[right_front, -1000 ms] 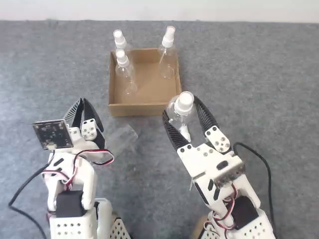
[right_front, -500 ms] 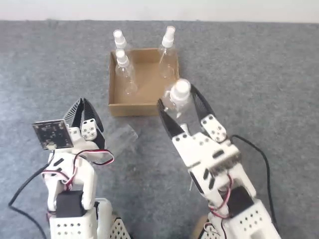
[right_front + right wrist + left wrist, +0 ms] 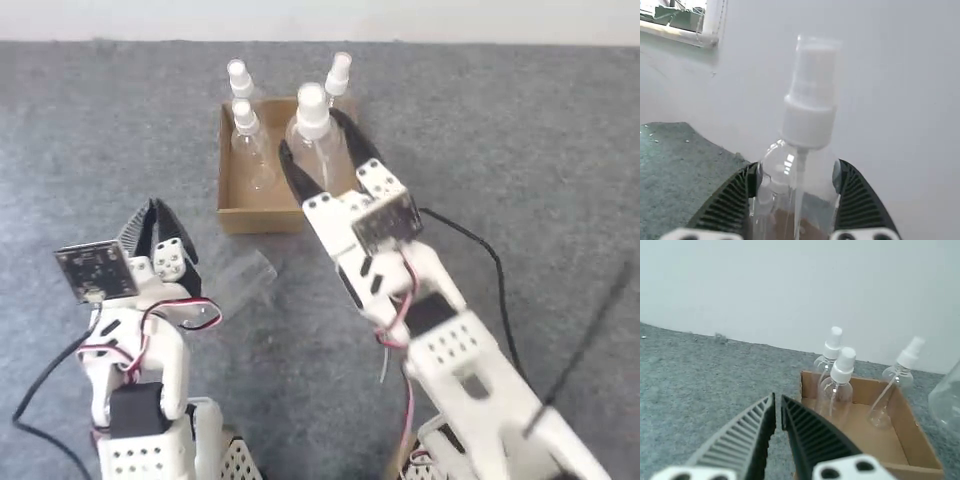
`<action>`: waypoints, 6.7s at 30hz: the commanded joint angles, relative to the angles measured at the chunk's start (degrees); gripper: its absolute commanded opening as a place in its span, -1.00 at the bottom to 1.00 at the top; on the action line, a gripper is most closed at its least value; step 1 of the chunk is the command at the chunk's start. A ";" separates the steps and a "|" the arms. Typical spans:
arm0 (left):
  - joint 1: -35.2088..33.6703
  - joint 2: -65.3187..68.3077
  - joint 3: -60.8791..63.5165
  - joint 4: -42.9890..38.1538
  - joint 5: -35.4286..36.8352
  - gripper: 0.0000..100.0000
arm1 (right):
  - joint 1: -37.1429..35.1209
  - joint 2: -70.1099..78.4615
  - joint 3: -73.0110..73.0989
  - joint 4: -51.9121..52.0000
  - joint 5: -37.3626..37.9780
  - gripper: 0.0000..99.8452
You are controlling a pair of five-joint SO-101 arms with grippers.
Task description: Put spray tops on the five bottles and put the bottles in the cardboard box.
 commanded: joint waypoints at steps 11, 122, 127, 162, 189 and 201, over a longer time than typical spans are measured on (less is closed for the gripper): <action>-2.29 -0.79 -0.92 -2.02 0.53 -0.97 | 3.82 30.46 -14.95 -21.32 0.26 -0.98; -3.87 -0.79 -0.84 -3.52 0.35 -0.97 | 5.32 78.29 -39.03 -31.87 -7.03 -0.74; -3.87 -0.79 -0.84 -3.52 0.35 -0.97 | 4.09 76.53 -36.75 -31.87 -6.95 -0.74; -3.87 -0.79 -0.75 -3.52 0.35 -0.97 | 3.82 72.13 -31.82 -28.26 -5.01 -0.59; -3.96 -0.79 -0.75 -3.52 0.35 -0.97 | 3.65 69.85 -30.42 -23.78 -6.07 -0.44; -3.96 -0.79 -0.75 -3.52 0.26 -0.97 | 2.51 69.67 -29.45 -23.87 -5.71 -0.44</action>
